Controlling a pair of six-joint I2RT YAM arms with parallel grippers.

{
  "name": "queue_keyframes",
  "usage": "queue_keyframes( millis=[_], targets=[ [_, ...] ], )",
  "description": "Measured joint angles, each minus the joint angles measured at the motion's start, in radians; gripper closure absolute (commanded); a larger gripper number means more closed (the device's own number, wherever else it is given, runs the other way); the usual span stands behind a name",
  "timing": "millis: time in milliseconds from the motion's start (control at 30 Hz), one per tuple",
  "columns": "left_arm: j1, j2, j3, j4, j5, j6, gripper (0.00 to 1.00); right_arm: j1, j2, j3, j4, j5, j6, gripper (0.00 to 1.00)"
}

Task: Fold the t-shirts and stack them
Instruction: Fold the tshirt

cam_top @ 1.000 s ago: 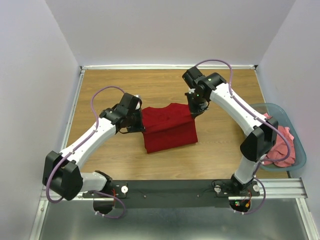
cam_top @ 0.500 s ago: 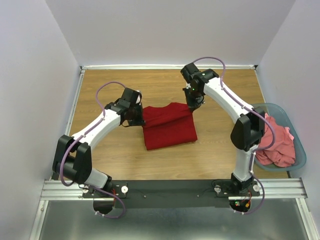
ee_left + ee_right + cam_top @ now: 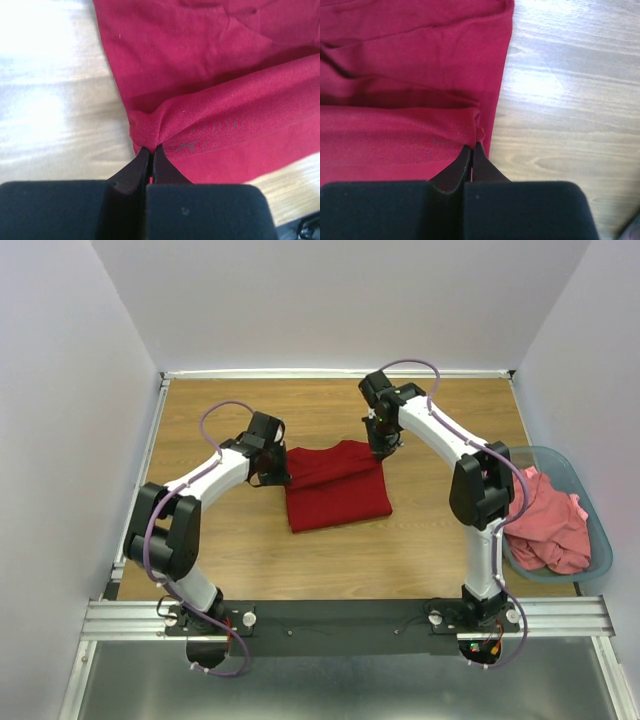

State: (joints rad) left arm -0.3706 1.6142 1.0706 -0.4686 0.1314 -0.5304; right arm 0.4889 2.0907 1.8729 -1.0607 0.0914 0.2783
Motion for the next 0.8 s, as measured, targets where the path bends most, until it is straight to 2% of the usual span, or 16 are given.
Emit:
queue_keyframes(
  millis=[467,667,800],
  targets=[
    [0.003,0.055,0.048,0.056,-0.026,0.011,1.0,-0.031,0.009,-0.107,0.128,0.002,0.016,0.99],
    [0.003,0.047,0.048,0.055,-0.026,0.013,1.0,-0.031,-0.004,-0.134,0.148,0.002,0.028,1.0],
    [0.003,-0.007,0.048,0.051,-0.026,0.015,1.0,-0.031,-0.07,-0.182,0.153,0.001,0.044,0.99]
  ],
)
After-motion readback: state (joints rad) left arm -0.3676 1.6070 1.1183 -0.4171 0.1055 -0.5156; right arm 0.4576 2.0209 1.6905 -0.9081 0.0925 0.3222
